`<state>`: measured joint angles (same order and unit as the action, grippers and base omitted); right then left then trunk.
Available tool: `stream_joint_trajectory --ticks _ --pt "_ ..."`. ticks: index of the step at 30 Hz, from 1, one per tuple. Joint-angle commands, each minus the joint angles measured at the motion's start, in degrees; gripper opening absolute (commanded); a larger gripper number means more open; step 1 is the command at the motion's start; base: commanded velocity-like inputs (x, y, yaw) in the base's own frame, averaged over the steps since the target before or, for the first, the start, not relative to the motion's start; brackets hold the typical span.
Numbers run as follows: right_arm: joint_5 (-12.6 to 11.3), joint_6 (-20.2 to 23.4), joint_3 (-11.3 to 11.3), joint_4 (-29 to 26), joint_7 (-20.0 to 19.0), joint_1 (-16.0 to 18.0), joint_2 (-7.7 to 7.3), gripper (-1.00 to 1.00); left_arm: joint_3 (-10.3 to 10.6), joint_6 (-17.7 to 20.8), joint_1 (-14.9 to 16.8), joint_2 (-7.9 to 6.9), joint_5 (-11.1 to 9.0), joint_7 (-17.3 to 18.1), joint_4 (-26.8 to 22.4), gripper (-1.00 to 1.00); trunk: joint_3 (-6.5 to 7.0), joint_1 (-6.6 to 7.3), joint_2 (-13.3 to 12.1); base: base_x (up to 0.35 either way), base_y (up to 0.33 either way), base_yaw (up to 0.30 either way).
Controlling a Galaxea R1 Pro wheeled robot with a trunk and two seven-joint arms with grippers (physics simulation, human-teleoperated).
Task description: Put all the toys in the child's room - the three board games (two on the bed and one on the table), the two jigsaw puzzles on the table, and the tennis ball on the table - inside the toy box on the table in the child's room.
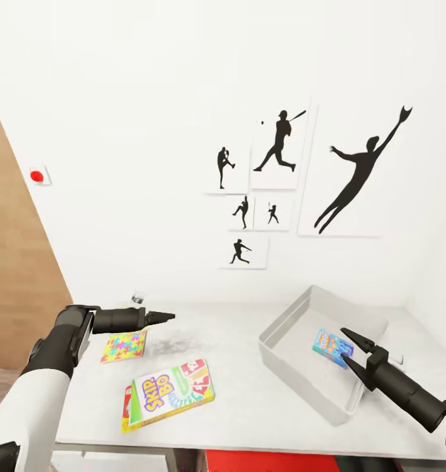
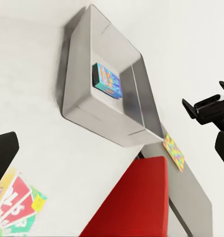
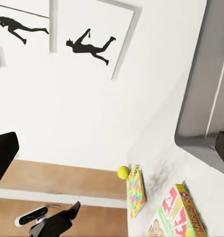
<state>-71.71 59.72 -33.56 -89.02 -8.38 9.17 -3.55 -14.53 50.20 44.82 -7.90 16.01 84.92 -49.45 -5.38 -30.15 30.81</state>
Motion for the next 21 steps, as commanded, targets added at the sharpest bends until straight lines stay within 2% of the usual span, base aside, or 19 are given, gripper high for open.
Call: stream_joint_trajectory --ticks 1,21 --pt "0.61 0.28 -0.07 -0.01 -0.58 0.06 0.00 1.00 -0.15 0.60 0.06 0.05 0.61 0.51 -0.03 1.00 -0.05 -0.01 0.11 -0.187 0.133 0.189" --pt "0.78 0.28 0.50 -0.37 -0.58 0.06 0.05 1.00 -0.23 0.64 0.06 -0.01 0.66 0.53 -0.03 1.00 1.22 -0.01 0.11 -0.235 0.176 0.220"
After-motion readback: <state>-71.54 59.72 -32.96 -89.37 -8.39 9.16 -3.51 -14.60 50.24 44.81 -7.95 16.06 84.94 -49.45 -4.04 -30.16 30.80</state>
